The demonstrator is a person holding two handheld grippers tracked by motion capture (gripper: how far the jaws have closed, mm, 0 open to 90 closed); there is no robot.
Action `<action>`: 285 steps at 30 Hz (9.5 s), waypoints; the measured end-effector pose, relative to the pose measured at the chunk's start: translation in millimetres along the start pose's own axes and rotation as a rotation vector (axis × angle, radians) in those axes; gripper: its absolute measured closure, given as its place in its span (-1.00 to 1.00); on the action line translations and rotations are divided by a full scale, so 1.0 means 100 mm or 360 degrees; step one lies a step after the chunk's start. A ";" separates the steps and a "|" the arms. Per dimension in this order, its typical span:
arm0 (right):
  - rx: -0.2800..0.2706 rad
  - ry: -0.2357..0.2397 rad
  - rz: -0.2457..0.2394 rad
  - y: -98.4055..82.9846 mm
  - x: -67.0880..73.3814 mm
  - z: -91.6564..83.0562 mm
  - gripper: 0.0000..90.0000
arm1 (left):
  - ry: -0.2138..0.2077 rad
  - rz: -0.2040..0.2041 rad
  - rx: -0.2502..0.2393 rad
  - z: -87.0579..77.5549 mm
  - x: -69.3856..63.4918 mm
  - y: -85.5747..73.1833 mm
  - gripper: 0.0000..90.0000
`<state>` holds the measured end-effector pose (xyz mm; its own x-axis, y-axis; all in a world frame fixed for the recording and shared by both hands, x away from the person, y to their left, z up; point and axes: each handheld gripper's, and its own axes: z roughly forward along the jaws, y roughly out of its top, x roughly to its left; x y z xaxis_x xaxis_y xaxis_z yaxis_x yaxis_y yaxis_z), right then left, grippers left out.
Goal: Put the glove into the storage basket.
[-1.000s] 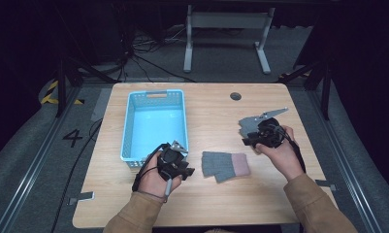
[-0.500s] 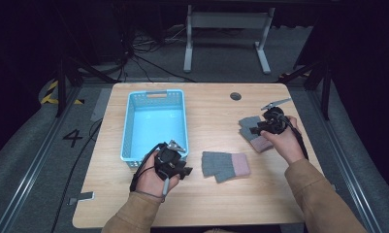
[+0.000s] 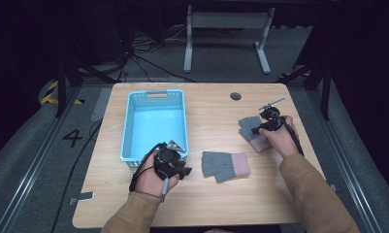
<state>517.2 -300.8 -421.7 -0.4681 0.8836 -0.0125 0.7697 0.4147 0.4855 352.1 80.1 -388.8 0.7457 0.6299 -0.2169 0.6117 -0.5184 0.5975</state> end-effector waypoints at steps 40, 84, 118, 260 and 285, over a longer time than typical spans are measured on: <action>-0.0018 0.0058 -0.0067 0.00 0.13 -0.32 0.77 | -0.0014 0.0000 -0.0002 0.01 -0.02 0.01 0.45; 0.0067 0.0535 -0.0824 -0.32 1.36 -0.59 0.75 | -0.0090 0.0081 -0.0018 0.11 -0.06 0.07 0.51; -0.0022 0.0483 -0.0700 -0.77 1.04 -0.73 0.43 | -0.0076 0.0161 0.0107 0.40 -0.17 0.07 0.54; -0.0163 0.0315 -0.0390 -0.72 0.62 -0.53 0.97 | 0.0063 0.0217 0.0082 0.70 -0.26 0.16 0.43; -0.0249 0.0290 -0.0234 -0.97 0.35 -0.76 0.23 | 0.0021 0.0306 0.0030 0.83 -0.35 0.64 -0.17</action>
<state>393.1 -326.7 -402.9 -0.6509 0.7570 0.0576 0.6179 0.4842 0.6195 387.0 -23.2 -407.1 0.8459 0.5257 -0.0898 0.4632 -0.6408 0.6122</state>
